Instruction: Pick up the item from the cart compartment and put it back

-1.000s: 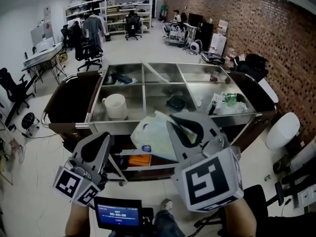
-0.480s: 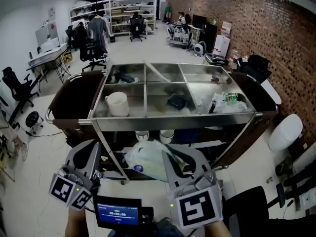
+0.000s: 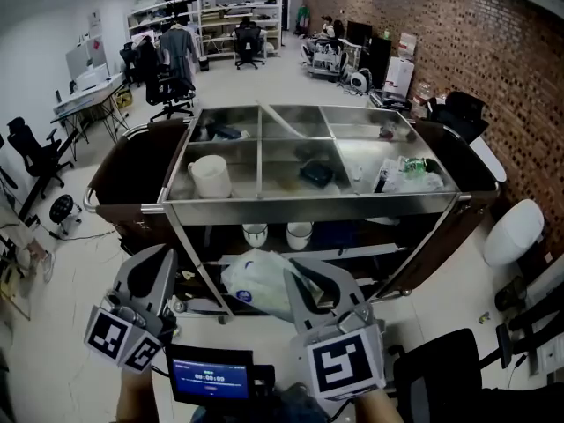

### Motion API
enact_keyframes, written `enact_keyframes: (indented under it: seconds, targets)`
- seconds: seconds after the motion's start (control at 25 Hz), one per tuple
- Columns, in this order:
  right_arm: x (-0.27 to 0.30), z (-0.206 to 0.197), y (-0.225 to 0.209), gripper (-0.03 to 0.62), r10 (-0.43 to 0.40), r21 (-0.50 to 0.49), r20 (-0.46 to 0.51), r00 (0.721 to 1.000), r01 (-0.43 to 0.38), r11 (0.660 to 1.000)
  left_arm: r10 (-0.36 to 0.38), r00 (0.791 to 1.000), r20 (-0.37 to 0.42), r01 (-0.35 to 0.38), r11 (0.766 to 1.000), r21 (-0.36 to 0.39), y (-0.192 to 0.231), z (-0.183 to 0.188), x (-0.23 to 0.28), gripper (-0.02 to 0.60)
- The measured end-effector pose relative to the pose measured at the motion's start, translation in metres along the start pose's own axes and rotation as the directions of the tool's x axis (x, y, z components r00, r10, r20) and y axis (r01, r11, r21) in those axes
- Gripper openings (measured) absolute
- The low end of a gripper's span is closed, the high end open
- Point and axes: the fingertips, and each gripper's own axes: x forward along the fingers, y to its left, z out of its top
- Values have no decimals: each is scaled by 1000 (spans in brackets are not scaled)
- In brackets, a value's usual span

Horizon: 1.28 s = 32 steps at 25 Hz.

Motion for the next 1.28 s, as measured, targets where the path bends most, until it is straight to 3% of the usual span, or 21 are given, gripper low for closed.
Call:
enact_keyframes:
  seconds: [0.16, 0.32, 0.72, 0.92, 1.28]
  targets:
    - [1, -2, -1, 0, 1, 12, 3, 1000, -1, 1000, 18, 1000, -6, -18, 1000, -4, 5, 0, 0, 12]
    - [4, -3, -2, 0, 0, 8, 1, 1000, 0, 1000, 57, 998, 37, -56, 998, -14, 20, 5, -1, 13]
    - [8, -4, -3, 0, 0, 1, -7, 1000, 0, 1000, 36, 999, 24, -36, 999, -4, 17, 2, 7, 13]
    - [12, 1, -5, 0, -4, -6, -3, 1000, 4, 1000, -15, 1000, 6, 15, 1000, -27, 8, 2, 15, 14]
    - [19, 28, -22, 0, -38, -60, 18, 999, 39, 997, -57, 997, 54, 57, 998, 17, 13, 17, 43, 14]
